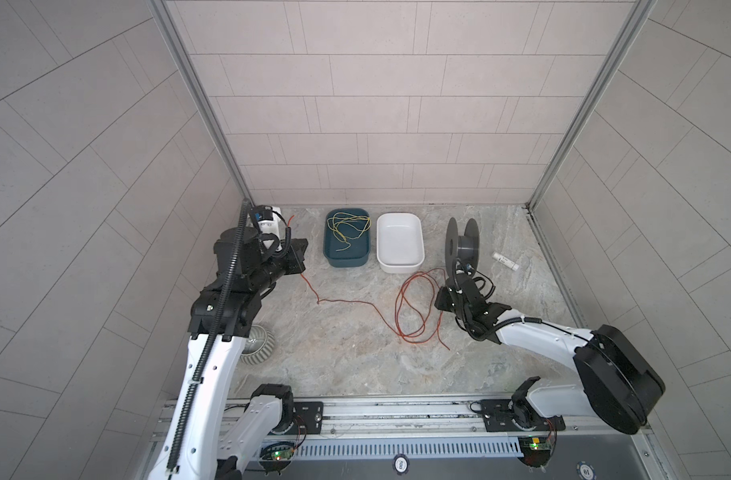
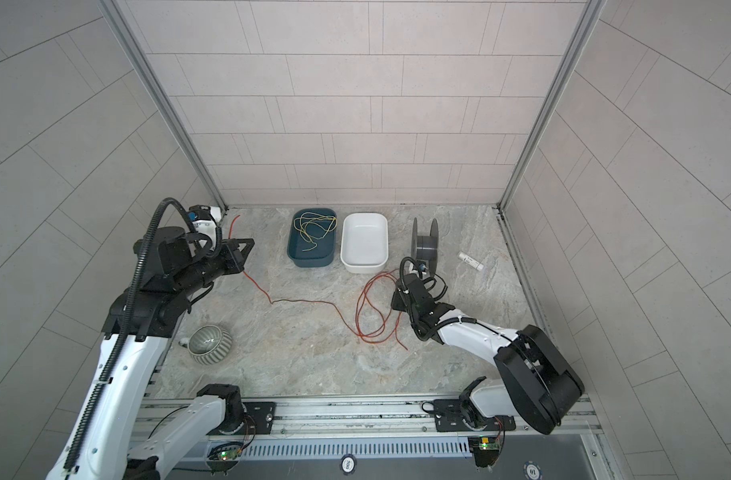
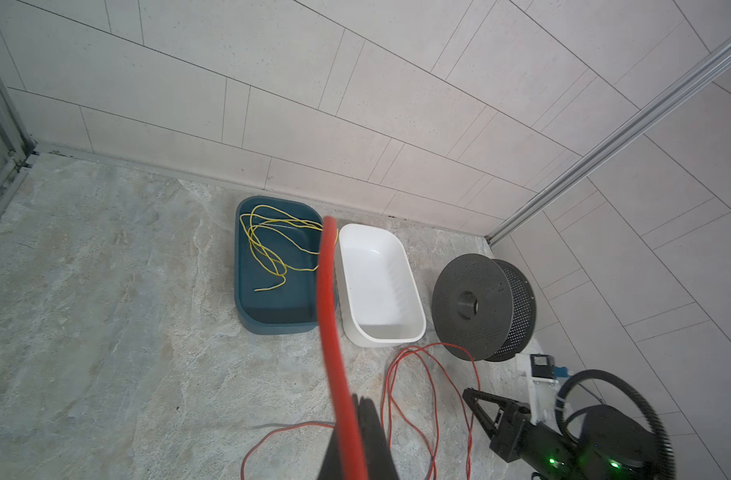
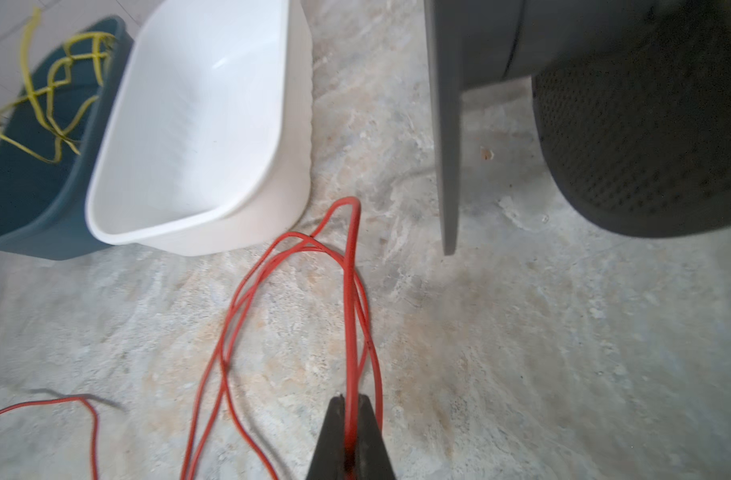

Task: Wrap the cables
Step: 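Lift the grasped red cable up beside the grey spool with the right gripper, then draw the red cable toward the white tube and release it with the right gripper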

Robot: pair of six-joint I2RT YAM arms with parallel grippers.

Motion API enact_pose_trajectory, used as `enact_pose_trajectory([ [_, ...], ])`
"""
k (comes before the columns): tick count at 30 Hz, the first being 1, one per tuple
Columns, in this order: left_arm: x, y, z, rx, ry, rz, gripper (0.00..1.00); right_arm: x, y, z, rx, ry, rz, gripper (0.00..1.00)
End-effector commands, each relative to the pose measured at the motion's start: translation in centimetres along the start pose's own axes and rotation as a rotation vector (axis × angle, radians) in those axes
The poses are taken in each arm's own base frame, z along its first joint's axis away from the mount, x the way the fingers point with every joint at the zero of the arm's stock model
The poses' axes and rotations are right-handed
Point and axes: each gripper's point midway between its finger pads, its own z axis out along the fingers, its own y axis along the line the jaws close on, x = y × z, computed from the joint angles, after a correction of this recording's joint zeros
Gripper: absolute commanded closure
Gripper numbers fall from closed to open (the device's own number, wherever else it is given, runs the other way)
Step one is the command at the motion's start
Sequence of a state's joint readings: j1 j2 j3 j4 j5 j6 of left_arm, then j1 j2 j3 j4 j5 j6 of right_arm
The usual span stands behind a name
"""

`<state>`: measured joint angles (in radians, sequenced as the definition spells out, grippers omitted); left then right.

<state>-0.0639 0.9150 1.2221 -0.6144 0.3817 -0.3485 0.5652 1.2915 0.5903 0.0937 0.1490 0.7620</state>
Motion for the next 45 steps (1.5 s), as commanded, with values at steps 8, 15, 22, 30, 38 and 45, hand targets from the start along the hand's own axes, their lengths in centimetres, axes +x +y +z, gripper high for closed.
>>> enact_pose_trajectory([
  [8, -0.5, 2.2, -1.0, -0.145, -0.014, 0.052, 1.0, -7.2, 3.4, -8.4, -0.14, -0.172, -0.028, 1.0],
  [15, -1.1, 4.6, -2.3, -0.311, -0.028, 0.091, 1.0, -9.2, 3.7, -11.3, -0.153, -0.214, -0.066, 1.0],
  [22, -1.3, 7.0, -3.1, -0.462, -0.019, 0.117, 1.0, -10.2, 4.0, -13.2, -0.175, -0.24, -0.08, 1.0],
  [30, -1.6, 7.8, -3.7, -0.52, -0.032, 0.132, 1.0, -11.3, 2.0, -14.3, -0.11, -0.269, -0.098, 1.0],
  [38, -1.9, 7.7, -3.9, -0.522, -0.042, 0.136, 1.0, -12.4, -0.1, -15.8, -0.106, -0.262, -0.055, 1.0],
  [45, -2.0, 7.4, -4.1, -0.504, -0.056, 0.139, 1.0, -11.5, -2.7, -18.2, -0.059, -0.243, -0.039, 1.0],
])
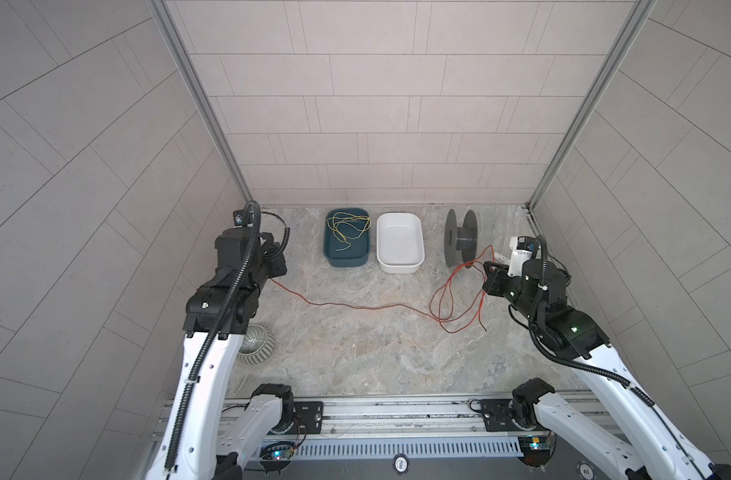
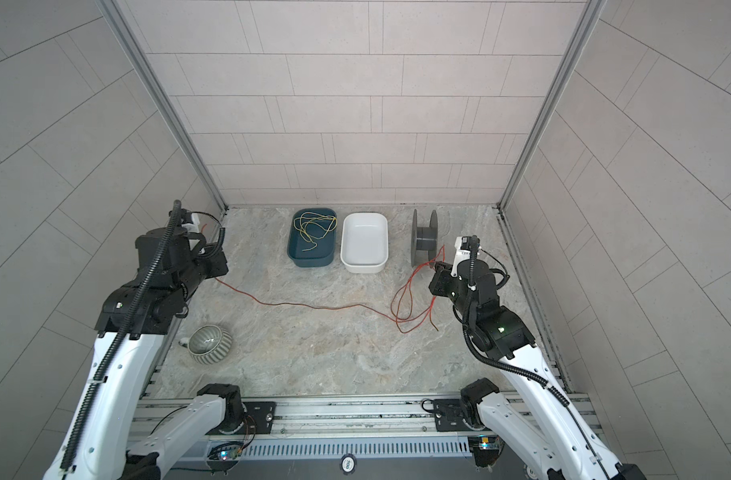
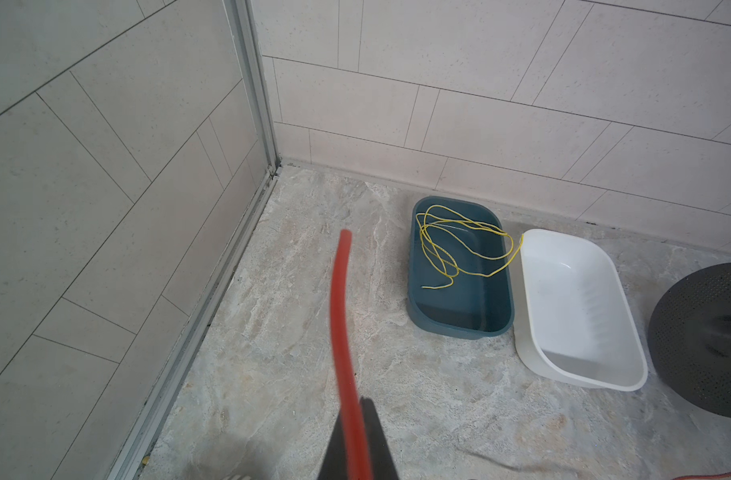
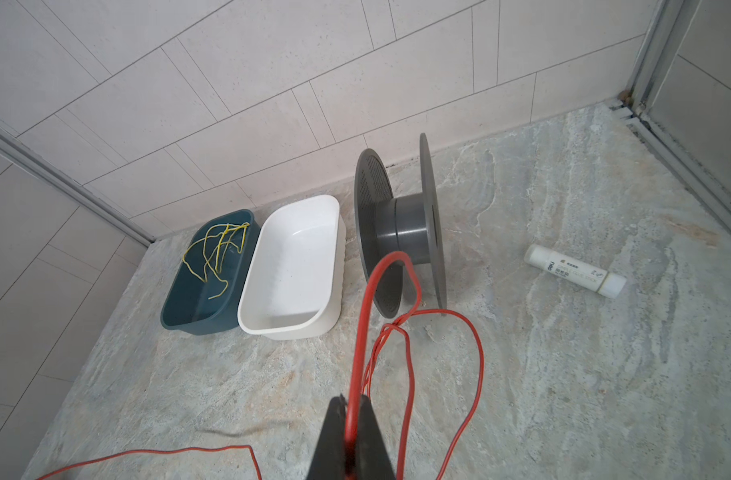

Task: Wrap the cables
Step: 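Draw the red cable toward the white tube and release it with the right gripper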

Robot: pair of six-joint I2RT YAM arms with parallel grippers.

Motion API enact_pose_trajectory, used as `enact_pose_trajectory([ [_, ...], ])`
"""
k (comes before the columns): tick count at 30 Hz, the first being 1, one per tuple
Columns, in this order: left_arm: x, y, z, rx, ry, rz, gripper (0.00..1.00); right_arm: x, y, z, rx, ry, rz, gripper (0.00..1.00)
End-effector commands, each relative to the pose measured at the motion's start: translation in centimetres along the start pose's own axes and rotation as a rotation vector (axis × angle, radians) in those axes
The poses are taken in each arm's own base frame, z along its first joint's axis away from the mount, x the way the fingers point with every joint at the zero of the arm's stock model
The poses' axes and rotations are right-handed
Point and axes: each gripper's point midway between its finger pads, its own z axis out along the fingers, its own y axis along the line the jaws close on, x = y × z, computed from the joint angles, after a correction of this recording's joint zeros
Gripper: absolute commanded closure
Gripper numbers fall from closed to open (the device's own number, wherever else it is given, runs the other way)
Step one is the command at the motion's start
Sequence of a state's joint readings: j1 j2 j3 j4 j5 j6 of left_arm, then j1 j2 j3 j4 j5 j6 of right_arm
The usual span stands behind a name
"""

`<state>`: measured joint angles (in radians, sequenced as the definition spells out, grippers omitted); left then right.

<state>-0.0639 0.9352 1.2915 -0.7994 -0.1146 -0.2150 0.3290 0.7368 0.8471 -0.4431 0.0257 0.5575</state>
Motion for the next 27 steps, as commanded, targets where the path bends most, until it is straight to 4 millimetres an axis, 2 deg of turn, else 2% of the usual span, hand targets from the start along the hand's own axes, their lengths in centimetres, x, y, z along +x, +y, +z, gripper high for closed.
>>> enact_pose_trajectory([
  [1, -1.3, 0.1, -1.1, 0.004, -0.048, 0.003, 1.0, -0.1, -1.1, -2.5, 0.027, -0.003, -0.017, 1.0],
  [5, -1.3, -0.2, -0.6, 0.012, -0.032, 0.0, 1.0, 0.1, -4.1, -3.6, 0.157, 0.014, -0.052, 1.0],
  [11, -2.3, -1.1, -1.0, 0.059, -0.041, -0.022, 1.0, 0.7, -7.0, -2.9, 0.238, 0.084, -0.044, 1.0],
  [16, -3.5, 0.3, -2.0, -0.022, -0.069, -0.024, 1.0, 0.5, -9.9, -3.3, 0.374, 0.065, -0.027, 1.0],
  [20, -5.3, 1.7, -3.7, -0.09, -0.153, -0.043, 1.0, 0.3, -12.2, -3.4, 0.455, 0.041, 0.038, 1.0],
  [23, -7.1, 1.8, -4.9, -0.09, -0.208, -0.069, 1.0, -0.2, -13.4, -3.3, 0.5, 0.004, 0.07, 1.0],
  [27, -8.6, 1.8, -5.1, -0.108, -0.213, -0.067, 1.0, -0.6, -14.6, -2.3, 0.52, -0.005, 0.123, 1.0],
])
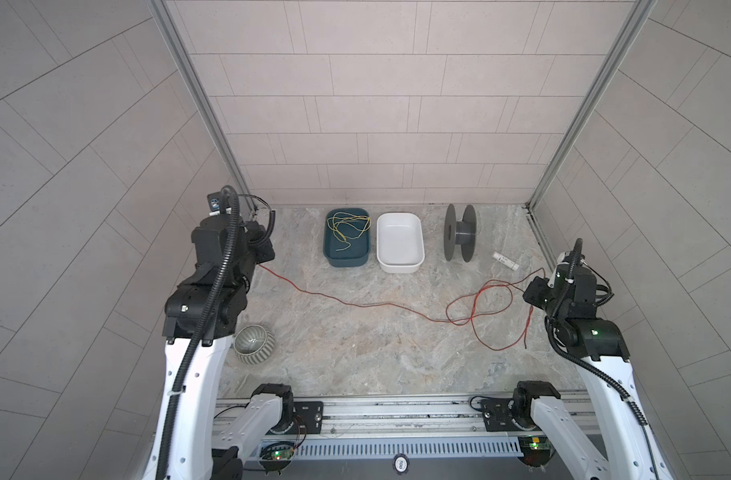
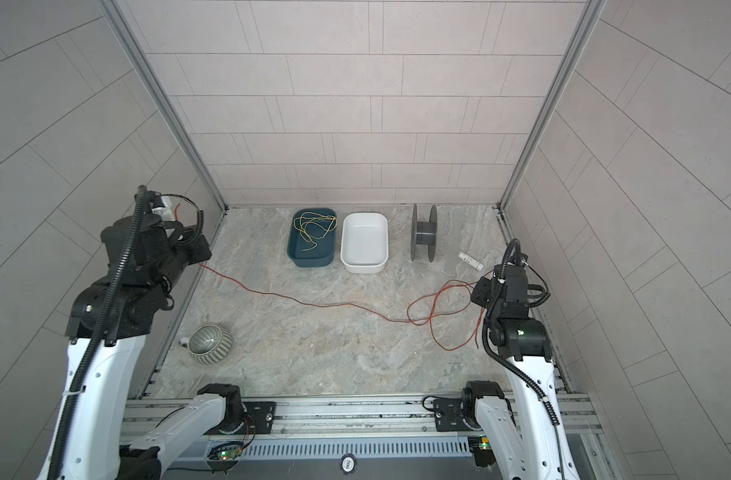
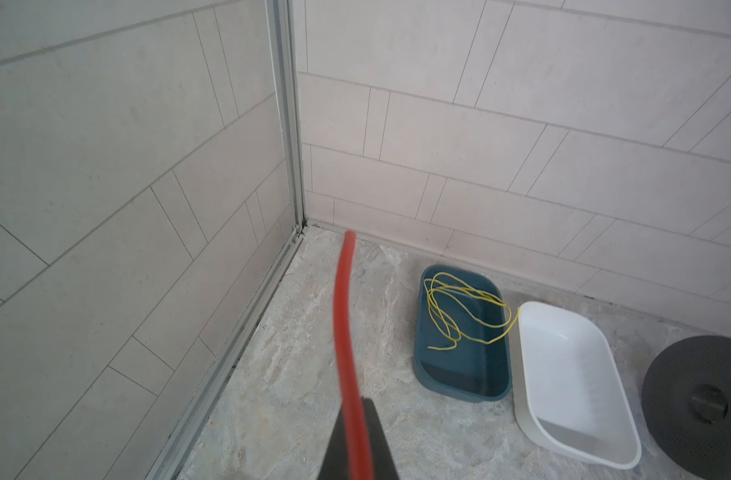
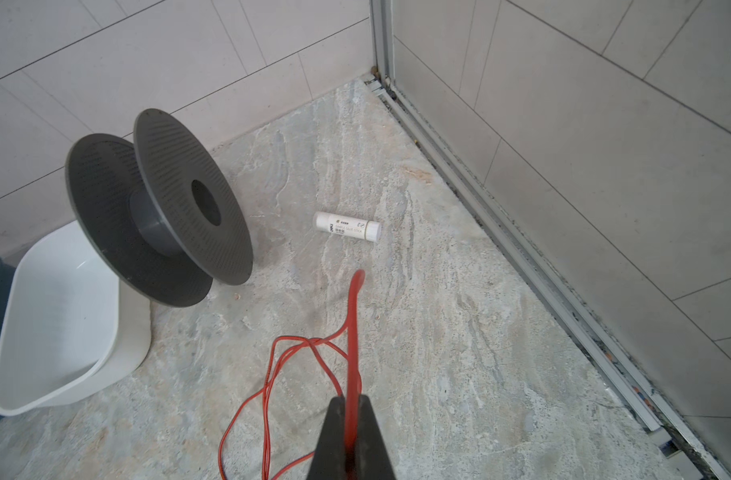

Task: Wrap the cables
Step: 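Draw the red cable toward the white tube and release it with the right gripper, then reach the right gripper to the grey spool and grasp its flange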

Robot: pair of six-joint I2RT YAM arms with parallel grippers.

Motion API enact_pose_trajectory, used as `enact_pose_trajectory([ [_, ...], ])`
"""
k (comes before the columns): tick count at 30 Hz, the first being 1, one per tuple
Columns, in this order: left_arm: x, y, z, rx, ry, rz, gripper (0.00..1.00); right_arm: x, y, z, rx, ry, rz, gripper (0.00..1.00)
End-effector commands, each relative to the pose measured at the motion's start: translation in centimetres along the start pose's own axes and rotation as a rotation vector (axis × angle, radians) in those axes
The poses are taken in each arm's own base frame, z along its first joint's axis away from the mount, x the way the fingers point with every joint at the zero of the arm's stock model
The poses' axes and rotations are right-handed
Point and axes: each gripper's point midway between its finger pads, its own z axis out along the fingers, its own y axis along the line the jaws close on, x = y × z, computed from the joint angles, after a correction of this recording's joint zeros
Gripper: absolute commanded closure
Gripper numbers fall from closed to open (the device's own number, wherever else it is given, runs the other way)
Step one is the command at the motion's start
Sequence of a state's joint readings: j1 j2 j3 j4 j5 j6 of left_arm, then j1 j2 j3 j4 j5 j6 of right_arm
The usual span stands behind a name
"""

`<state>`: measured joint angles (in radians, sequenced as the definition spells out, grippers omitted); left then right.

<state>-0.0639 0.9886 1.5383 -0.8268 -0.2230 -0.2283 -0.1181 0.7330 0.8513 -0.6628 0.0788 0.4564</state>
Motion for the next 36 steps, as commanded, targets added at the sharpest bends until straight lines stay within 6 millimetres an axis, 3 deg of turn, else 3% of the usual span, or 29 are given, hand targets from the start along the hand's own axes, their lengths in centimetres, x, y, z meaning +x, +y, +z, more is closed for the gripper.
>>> enact_pose_trajectory([
  [1, -1.8, 0.5, -0.5, -0.031, -0.039, -0.016, 1.0, -0.9, -0.6, 1.2, 0.019, -0.024, 0.061, 1.0],
  [6, -3.3, 0.3, -1.3, -0.018, -0.073, -0.024, 1.0, 0.2, -1.2, 3.2, 0.001, 0.01, 0.118, 0.98],
  [11, -3.0, 0.5, -1.0, -0.033, -0.064, -0.005, 1.0, 2.4, -0.8, 4.9, -0.029, 0.087, 0.116, 0.57],
  [13, -3.0, 0.3, -0.9, -0.021, -0.064, -0.008, 1.0, 2.8, -0.8, 5.1, -0.033, 0.099, 0.11, 0.35],
  [16, -2.6, -0.9, -0.7, 0.042, -0.047, -0.023, 1.0, 2.9, -0.1, 4.9, -0.073, 0.107, 0.106, 0.22],
  [19, -0.9, -2.6, -0.3, 0.146, -0.013, -0.045, 1.0, 2.6, 1.1, 4.6, -0.144, 0.102, 0.114, 0.2],
  [22, 1.0, -3.2, 0.1, 0.186, 0.027, -0.042, 1.0, 2.3, 2.8, 4.2, -0.239, 0.109, 0.112, 0.18],
  [28, 4.4, -4.5, 1.0, 0.272, 0.104, -0.06, 1.0, 1.5, 4.4, 3.3, -0.278, 0.125, 0.052, 0.15],
  [36, 7.7, -6.2, 2.1, 0.366, 0.188, -0.059, 1.0, 2.9, 6.6, 3.7, -0.264, 0.18, -0.101, 0.16],
])
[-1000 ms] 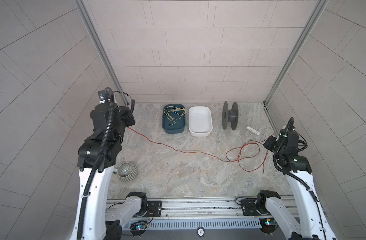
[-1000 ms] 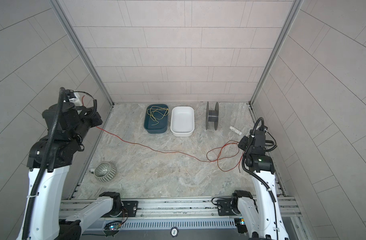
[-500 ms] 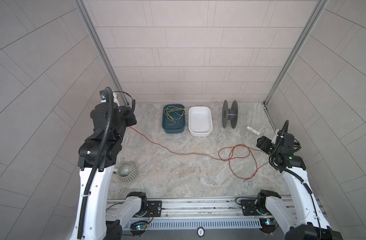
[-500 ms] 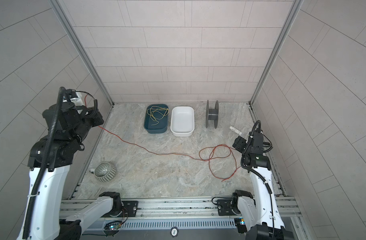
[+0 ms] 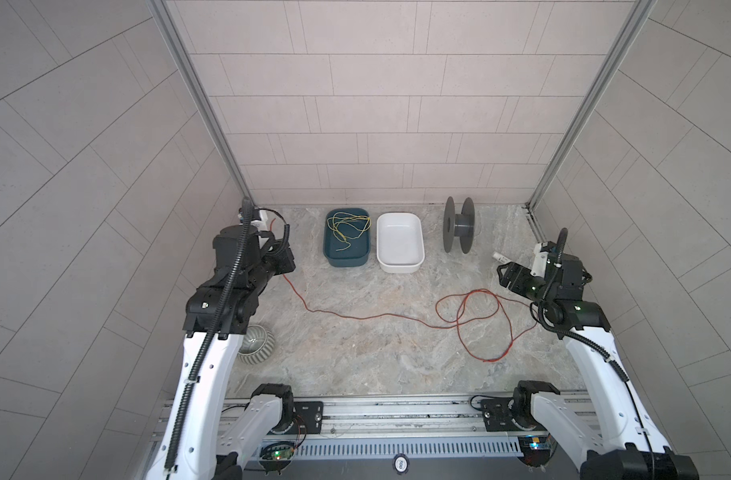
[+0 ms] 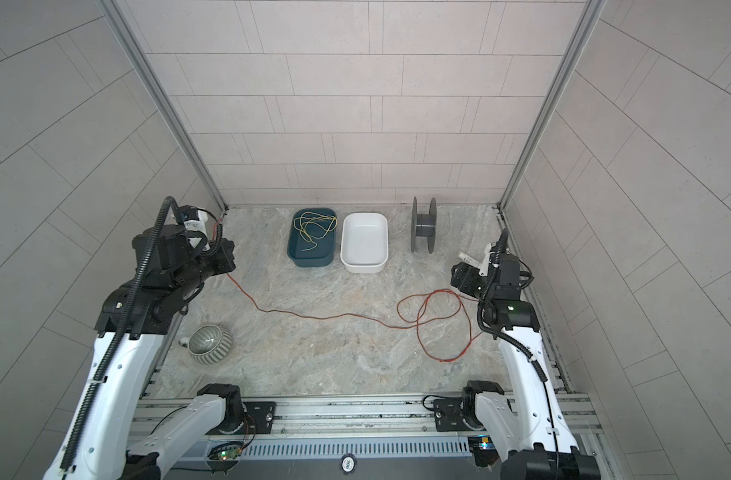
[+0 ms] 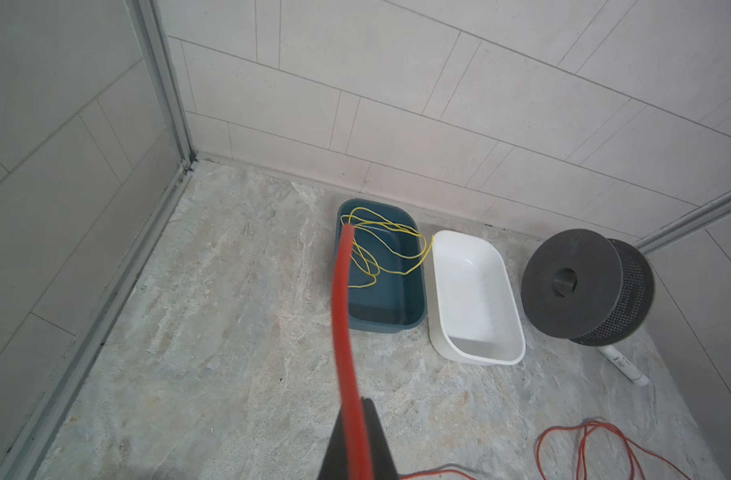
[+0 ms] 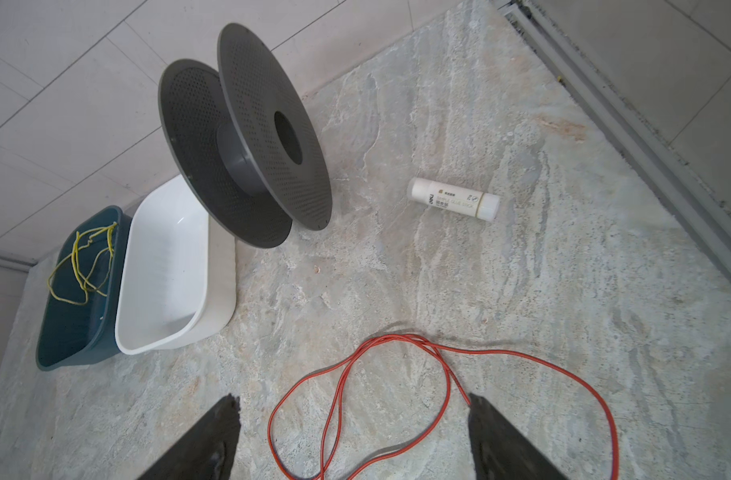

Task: Wrap the cables
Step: 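Reach the right gripper to the grey spool and grasp its flange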

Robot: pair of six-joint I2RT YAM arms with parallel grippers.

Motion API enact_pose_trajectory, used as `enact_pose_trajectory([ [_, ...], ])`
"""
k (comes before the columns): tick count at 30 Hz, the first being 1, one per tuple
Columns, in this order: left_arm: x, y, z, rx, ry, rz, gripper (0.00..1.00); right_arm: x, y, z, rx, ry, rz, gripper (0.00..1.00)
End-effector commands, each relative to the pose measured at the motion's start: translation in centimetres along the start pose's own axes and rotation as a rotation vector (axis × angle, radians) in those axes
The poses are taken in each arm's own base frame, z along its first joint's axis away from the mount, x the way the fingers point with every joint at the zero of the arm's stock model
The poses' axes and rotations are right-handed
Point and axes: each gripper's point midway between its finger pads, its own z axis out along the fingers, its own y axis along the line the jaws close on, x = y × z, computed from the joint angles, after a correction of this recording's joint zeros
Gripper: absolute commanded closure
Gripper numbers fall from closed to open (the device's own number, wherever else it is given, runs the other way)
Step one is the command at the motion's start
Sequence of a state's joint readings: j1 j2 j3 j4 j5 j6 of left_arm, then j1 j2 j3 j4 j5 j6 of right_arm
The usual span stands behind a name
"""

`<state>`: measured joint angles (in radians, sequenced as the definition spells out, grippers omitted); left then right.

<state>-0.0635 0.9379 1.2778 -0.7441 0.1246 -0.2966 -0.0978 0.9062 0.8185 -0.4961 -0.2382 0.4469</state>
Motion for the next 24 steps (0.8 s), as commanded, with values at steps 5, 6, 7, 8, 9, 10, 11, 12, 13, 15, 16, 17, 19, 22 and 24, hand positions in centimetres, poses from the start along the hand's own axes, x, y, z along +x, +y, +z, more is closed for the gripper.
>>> enact_pose_trajectory([
  [5, 0.6, -1.6, 0.3, 0.112, -0.015, -0.007, 1.0, -0.5, 1.4, 1.4, 0.032, 0.005, -0.049, 0.19],
  [6, 0.8, -1.6, 0.5, 0.113, -0.008, -0.006, 1.0, -1.3, 1.6, 1.3, 0.039, -0.028, -0.042, 0.19],
  [7, 0.9, -1.6, 0.6, 0.117, -0.002, -0.004, 1.0, -2.1, 2.0, 1.1, 0.046, -0.053, -0.043, 0.19],
  [8, 1.0, -1.7, 0.6, 0.119, 0.0, -0.002, 1.0, -2.8, 2.4, 1.1, 0.042, -0.072, -0.044, 0.19],
  [9, 1.1, -1.7, 0.7, 0.121, 0.002, -0.003, 1.0, -3.6, 2.9, 1.2, 0.032, -0.087, -0.042, 0.19],
  [10, 1.0, -1.7, 0.7, 0.124, -0.001, -0.005, 1.0, -4.5, 3.5, 1.5, 0.022, -0.102, -0.04, 0.19],
  [11, 1.0, -1.8, 0.7, 0.127, 0.0, -0.007, 1.0, -5.1, 4.0, 1.7, 0.014, -0.108, -0.045, 0.19],
  [12, 1.0, -1.9, 0.7, 0.133, 0.0, -0.008, 1.0, -6.0, 4.5, 2.1, 0.01, -0.118, -0.05, 0.19],
  [13, 1.1, -2.0, 0.8, 0.14, 0.001, -0.009, 1.0, -7.0, 5.1, 2.4, 0.007, -0.138, -0.063, 0.19],
  [15, 1.2, -2.2, 1.0, 0.153, 0.006, -0.018, 1.0, -8.9, 5.9, 3.7, 0.008, -0.182, -0.084, 0.19],
  [16, 1.4, -2.2, 1.2, 0.154, 0.008, -0.018, 1.0, -9.8, 6.4, 4.6, 0.003, -0.19, -0.092, 0.19],
  [17, 1.5, -2.2, 1.3, 0.155, 0.013, -0.019, 1.0, -10.6, 6.8, 5.6, 0.009, -0.189, -0.105, 0.19],
  [19, 1.7, -2.2, 1.7, 0.16, 0.027, -0.02, 1.0, -12.5, 7.9, 8.0, 0.003, -0.178, -0.124, 0.19],
  [22, 1.9, -2.4, 1.8, 0.172, 0.035, -0.023, 1.0, -14.5, 8.9, 11.4, 0.011, -0.191, -0.161, 0.22],
  [24, 1.9, -2.5, 1.9, 0.175, 0.035, -0.023, 1.0, -15.5, 9.1, 13.4, 0.023, -0.209, -0.197, 0.23],
])
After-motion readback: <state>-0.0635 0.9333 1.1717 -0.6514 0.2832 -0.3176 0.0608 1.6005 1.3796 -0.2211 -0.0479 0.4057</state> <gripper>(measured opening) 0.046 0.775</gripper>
